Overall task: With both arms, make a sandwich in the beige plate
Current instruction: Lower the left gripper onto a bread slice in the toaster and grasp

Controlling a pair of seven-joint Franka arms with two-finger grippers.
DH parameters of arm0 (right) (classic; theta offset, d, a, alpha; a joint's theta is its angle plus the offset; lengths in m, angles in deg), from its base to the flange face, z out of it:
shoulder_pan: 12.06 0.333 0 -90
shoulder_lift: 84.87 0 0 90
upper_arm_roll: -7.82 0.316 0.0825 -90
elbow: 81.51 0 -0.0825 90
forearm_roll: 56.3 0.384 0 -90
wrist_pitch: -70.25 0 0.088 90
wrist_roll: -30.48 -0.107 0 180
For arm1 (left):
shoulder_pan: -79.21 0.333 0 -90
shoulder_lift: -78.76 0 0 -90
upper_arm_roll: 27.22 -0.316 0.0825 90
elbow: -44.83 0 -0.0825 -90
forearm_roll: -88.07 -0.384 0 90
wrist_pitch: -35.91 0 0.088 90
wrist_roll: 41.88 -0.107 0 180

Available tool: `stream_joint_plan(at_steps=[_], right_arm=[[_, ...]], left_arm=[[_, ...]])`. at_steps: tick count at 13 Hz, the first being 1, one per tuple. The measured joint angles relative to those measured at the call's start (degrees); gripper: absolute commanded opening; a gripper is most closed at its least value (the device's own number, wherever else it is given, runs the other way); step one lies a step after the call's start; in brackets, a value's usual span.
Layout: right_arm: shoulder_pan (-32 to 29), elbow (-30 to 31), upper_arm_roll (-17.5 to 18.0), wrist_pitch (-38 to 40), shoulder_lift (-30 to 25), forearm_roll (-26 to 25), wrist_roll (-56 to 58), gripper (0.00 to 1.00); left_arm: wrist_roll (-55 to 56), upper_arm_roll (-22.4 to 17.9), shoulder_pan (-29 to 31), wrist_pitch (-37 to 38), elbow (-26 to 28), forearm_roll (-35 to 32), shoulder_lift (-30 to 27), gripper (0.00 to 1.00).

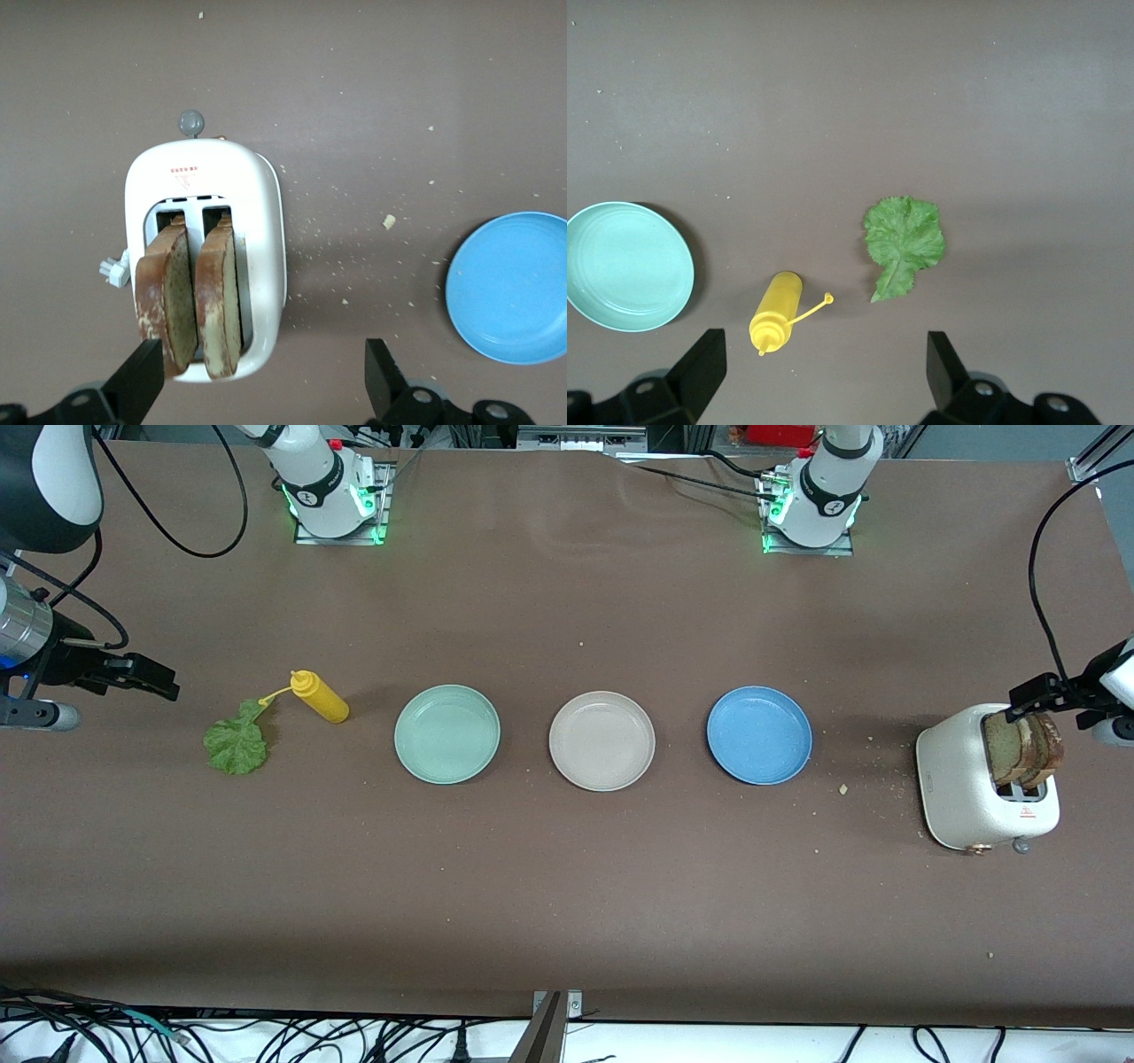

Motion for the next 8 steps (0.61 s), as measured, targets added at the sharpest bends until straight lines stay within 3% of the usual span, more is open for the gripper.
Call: stream_joint_plan(at_steps=[5,8], right_arm=[[0.0,0.0,0.0,0.0,0.0,0.0,0.0,1.00],[0.0,0.0,0.0,0.0,0.0,0.0,0.0,1.00]], left_arm=[[-2.1,0.0,1.7,-9.7,6.9,0.0,0.1,1.00],[-2.2,0.0,2.0,-12.1,8.1,0.0,1.2,1.00]])
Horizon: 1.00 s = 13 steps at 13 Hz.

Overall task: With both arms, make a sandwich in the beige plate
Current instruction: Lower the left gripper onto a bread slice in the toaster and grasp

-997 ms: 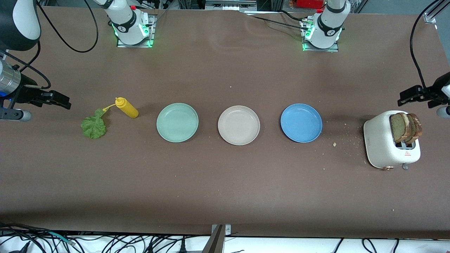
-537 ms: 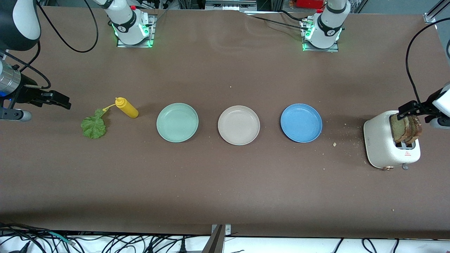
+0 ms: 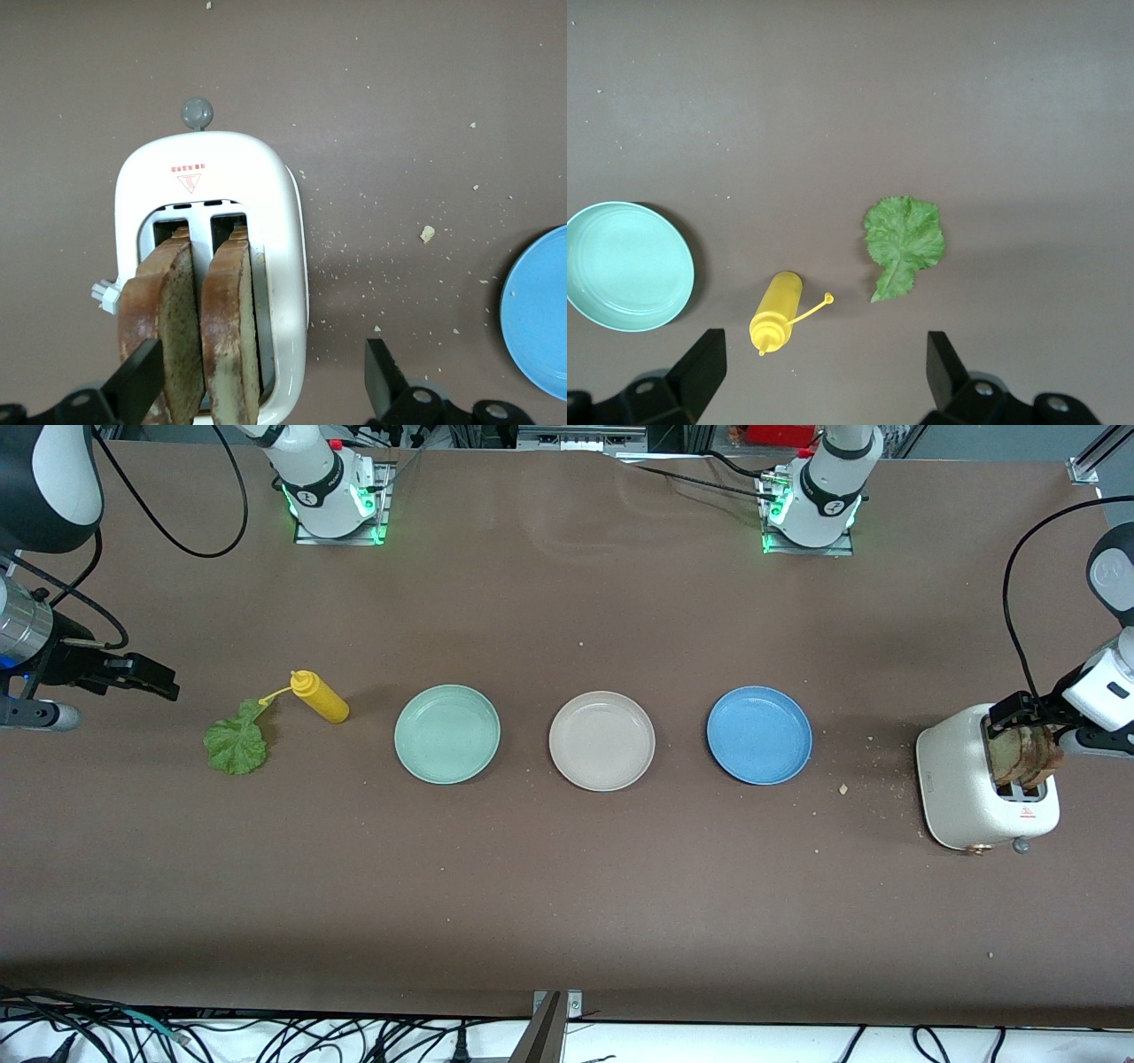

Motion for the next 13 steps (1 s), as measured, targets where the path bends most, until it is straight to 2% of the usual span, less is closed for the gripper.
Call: stream_joint_plan(at_steps=[10,12,13], right_arm=[[0.1,0.0,0.1,0.0,0.0,0.0,0.0,1.00],[0.1,0.0,0.1,0.0,0.0,0.0,0.0,1.00],[0.1,0.0,0.1,0.0,0.0,0.0,0.0,1.00]], left_arm=[[0.0,0.2,0.0,-0.9,0.1,1.4,1.6,0.99],[0.0,0.2,0.0,-1.7,0.1,1.4,2.4,0.93],[0.0,0.2,0.0,-1.9,0.2,1.4,2.8,0.86]])
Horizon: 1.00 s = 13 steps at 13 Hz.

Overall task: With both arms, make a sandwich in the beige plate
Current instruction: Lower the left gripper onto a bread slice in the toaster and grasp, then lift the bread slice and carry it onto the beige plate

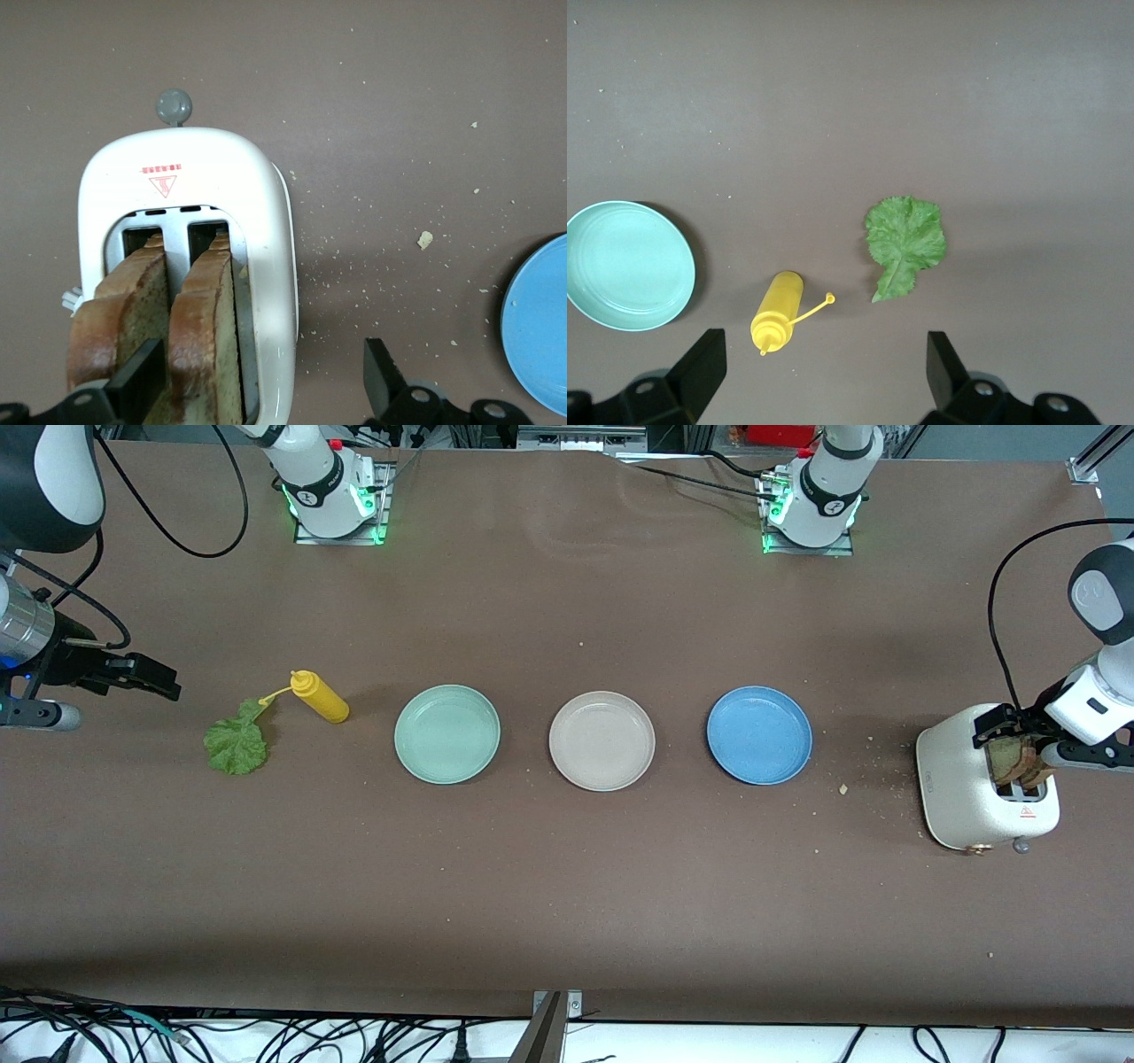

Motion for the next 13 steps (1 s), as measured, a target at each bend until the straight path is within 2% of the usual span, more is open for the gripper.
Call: stream_joint_plan(at_steps=[1,3,5,8,10,13], right_arm=[[0.0,0.0,0.0,0.0,0.0,0.0,0.0,1.00],[0.0,0.0,0.0,0.0,0.0,0.0,0.0,1.00],[0.0,0.0,0.0,0.0,0.0,0.0,0.0,1.00],[0.0,0.0,0.0,0.0,0.0,0.0,0.0,1.00],[0.0,0.0,0.0,0.0,0.0,0.0,0.0,1.00],[0.0,0.0,0.0,0.0,0.0,0.0,0.0,1.00]], left_arm=[[0.0,0.0,0.0,-0.2,0.0,0.0,0.3,0.75],[-0.7,0.0,0.4,-0.2,0.0,0.0,1.0,0.66],[-3.4,-0.1,1.7,-0.2,0.0,0.0,1.7,0.49],[-7.8,-0.1,4.0,-0.1,0.0,0.0,2.4,0.10],[-9.1,-0.1,4.3,1.2,-0.8,0.0,2.4,0.00],[-9.1,0.1,4.3,8.2,-4.3,0.0,2.5,0.00]])
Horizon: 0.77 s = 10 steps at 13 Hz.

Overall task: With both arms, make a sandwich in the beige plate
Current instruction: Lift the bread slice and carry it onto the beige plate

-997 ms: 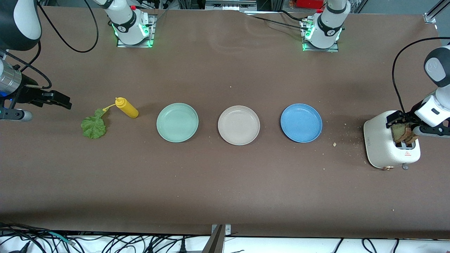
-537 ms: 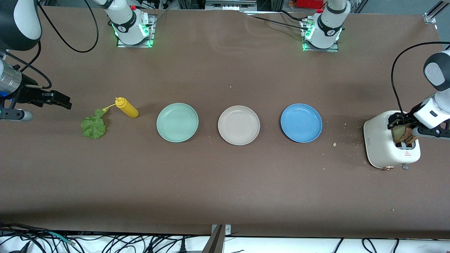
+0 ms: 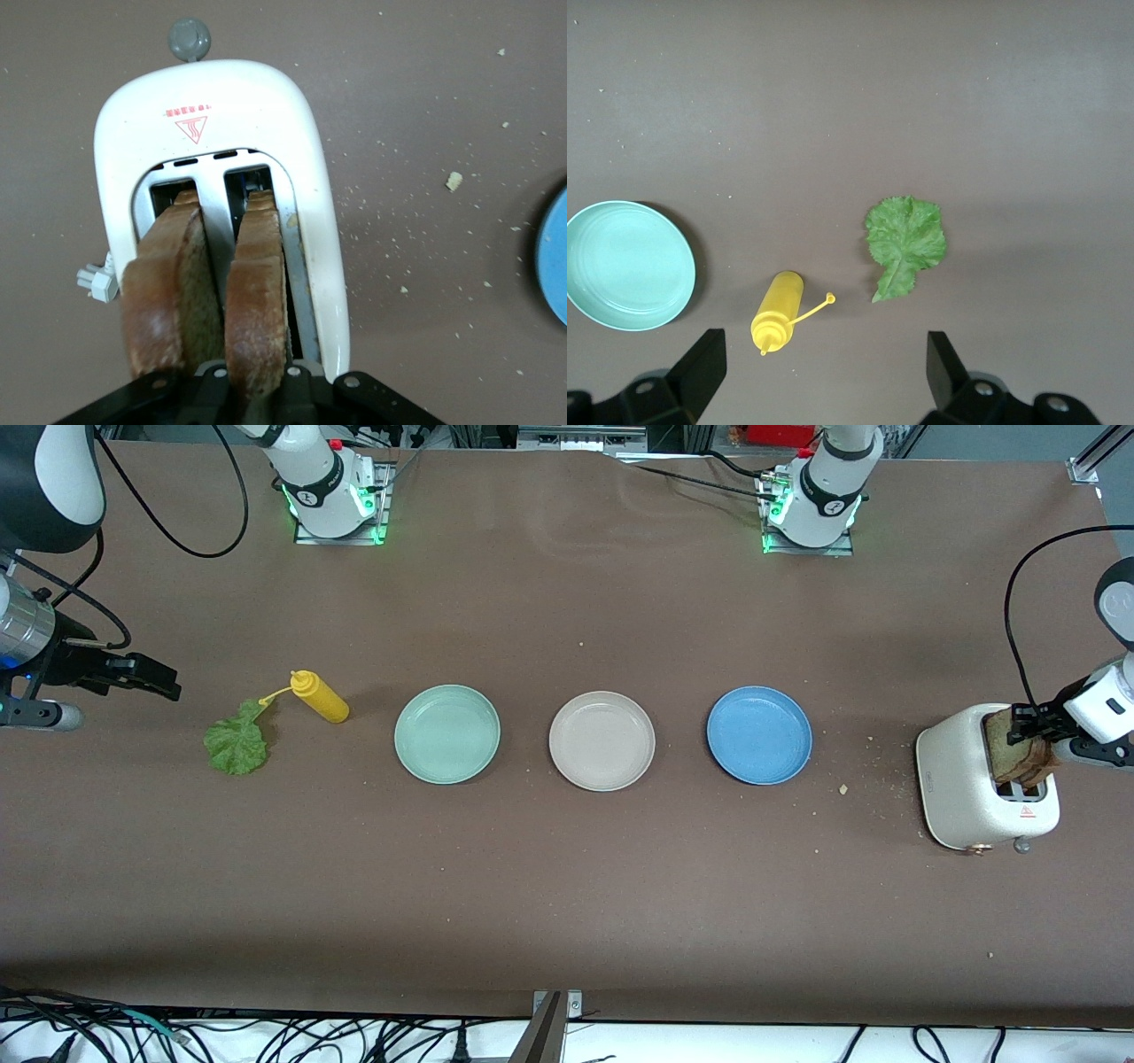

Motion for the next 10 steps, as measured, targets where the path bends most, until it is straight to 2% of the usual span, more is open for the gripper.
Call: stream_joint_plan(at_steps=[7,10], right_arm=[[0.0,0.0,0.0,0.0,0.0,0.0,0.0,1.00],[0.0,0.0,0.0,0.0,0.0,0.0,0.0,1.00]], left_arm=[[0.0,0.9,-1.1,21.6,-16.3,0.1,-0.1,0.00],[2.1,2.0,-5.8,26.6,-18.5,4.0,-0.1,0.00]])
